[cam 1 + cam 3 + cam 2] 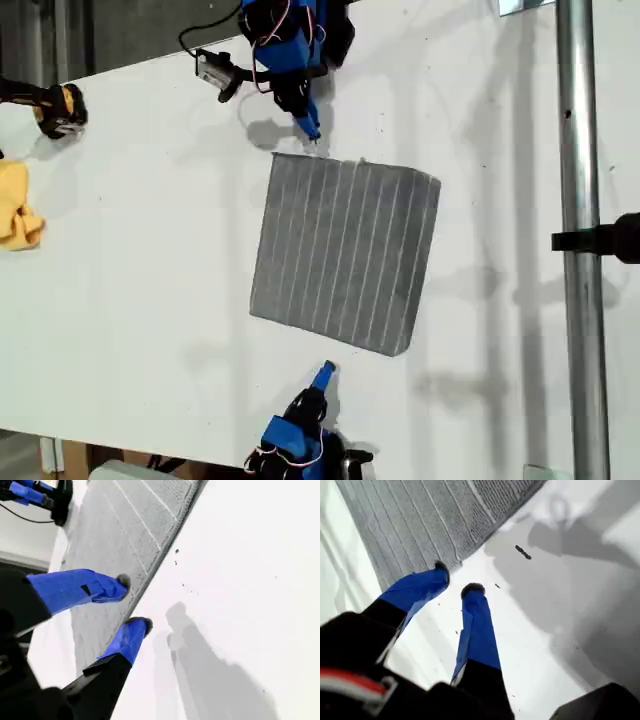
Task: Grasp corners of a towel and fold twice.
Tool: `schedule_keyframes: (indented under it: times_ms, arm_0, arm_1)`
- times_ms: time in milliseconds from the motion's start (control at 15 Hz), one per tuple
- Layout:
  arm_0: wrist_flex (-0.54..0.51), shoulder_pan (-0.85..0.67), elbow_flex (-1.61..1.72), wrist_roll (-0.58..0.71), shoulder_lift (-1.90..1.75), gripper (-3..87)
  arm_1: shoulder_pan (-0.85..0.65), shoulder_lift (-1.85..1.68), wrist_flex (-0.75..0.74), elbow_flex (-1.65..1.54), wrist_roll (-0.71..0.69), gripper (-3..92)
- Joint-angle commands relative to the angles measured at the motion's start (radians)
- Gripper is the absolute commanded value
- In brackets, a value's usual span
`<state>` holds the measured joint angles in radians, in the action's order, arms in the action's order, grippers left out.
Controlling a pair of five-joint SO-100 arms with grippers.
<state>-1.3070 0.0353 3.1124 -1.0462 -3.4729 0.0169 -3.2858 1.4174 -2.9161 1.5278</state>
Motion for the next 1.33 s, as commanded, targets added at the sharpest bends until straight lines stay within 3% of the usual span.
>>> schedule_keyframes:
  times_ms: [0, 533, 667, 733, 933, 1000, 1133, 1267]
  arm_0:
    - [0.006, -0.149, 0.006, -0.514, -0.003, -1.3]
    - [0.006, -0.167, 0.003, -0.518, -0.003, -1.5]
    - [-0.057, -0.156, -0.087, -0.518, -0.003, -1.5]
    - [-0.058, -0.147, -0.127, -0.518, -0.002, -1.5]
    - [-0.049, -0.069, -0.173, -0.591, 0.02, -1.5]
    - [-0.049, -0.043, -0.155, -0.606, 0.002, -1.4]
    - [-0.026, 0.0, -0.143, -0.635, 0.0, -1.5]
    - [-0.023, 0.006, -0.147, -0.617, 0.0, -1.5]
  arm_1:
    - [0.029, -0.009, 0.044, 0.075, 0.038, -0.2]
    - [0.025, -0.009, 0.046, 0.097, 0.048, -0.2]
    - [0.063, 0.032, 0.012, 0.19, 0.074, -0.2]
    - [0.098, 0.183, -0.038, 0.287, 0.083, -0.2]
    - [0.239, 1.058, -0.124, 0.83, 0.067, -0.2]
    - [0.295, 1.287, -0.104, 1.026, 0.031, -0.2]
    - [0.39, 1.686, 0.101, 1.45, -0.051, -0.2]
    - [0.451, 1.764, 0.1, 1.542, -0.087, 0.3]
